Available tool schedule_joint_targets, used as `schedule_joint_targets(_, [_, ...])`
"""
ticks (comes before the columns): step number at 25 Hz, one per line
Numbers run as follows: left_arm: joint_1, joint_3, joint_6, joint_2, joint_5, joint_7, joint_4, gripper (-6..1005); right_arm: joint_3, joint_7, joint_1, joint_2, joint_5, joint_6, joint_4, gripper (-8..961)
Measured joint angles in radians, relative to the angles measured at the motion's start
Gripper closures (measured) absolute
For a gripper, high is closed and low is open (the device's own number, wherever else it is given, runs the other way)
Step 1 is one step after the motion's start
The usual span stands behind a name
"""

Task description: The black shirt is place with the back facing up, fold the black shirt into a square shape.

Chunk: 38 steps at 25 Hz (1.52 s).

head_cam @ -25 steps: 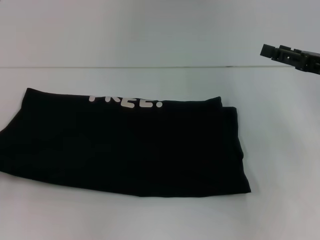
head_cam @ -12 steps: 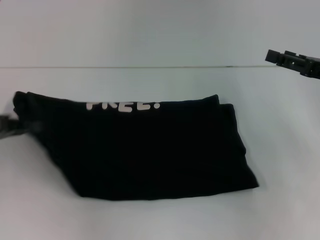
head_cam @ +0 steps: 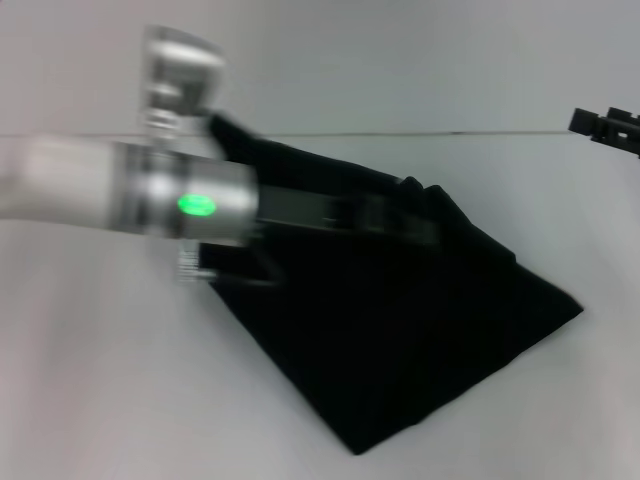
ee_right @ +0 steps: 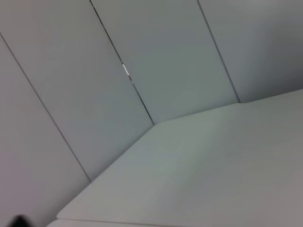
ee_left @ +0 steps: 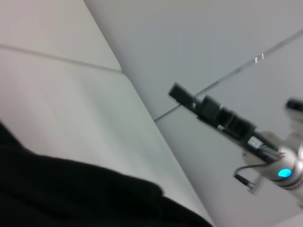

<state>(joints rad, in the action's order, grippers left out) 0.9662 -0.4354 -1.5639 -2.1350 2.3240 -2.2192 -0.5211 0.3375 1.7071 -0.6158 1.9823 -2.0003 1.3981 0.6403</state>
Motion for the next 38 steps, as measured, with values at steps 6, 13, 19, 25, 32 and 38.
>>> schedule_joint_targets(6, [0.077, -0.045, 0.264, -0.032, -0.142, 0.148, 0.273, 920, 0.003, -0.015, 0.011, -0.019, 0.0, 0.007, -0.001, 87])
schedule_joint_targets(13, [-0.005, -0.04, 0.316, -0.041, -0.36, 0.315, 0.416, 902, 0.011, -0.001, 0.016, -0.029, -0.02, 0.025, -0.005, 93])
schedule_joint_targets(19, [-0.061, -0.04, 0.197, -0.041, -0.442, 0.321, 0.442, 746, 0.081, 0.12, 0.014, -0.053, -0.05, 0.046, -0.002, 98])
schedule_joint_targets(25, [-0.144, -0.063, 0.006, -0.031, -0.437, 0.372, 0.379, 509, 0.187, 0.277, -0.005, -0.085, -0.092, 0.069, 0.001, 103])
schedule_joint_targets(32, [-0.289, -0.157, -0.08, -0.024, -0.437, 0.412, 0.189, 345, 0.314, 0.439, -0.094, -0.088, -0.259, 0.037, -0.019, 110])
schedule_joint_targets(38, [-0.358, -0.271, -0.114, -0.007, -0.398, 0.524, 0.08, 166, 0.385, 0.471, -0.167, -0.061, -0.343, -0.052, -0.078, 115])
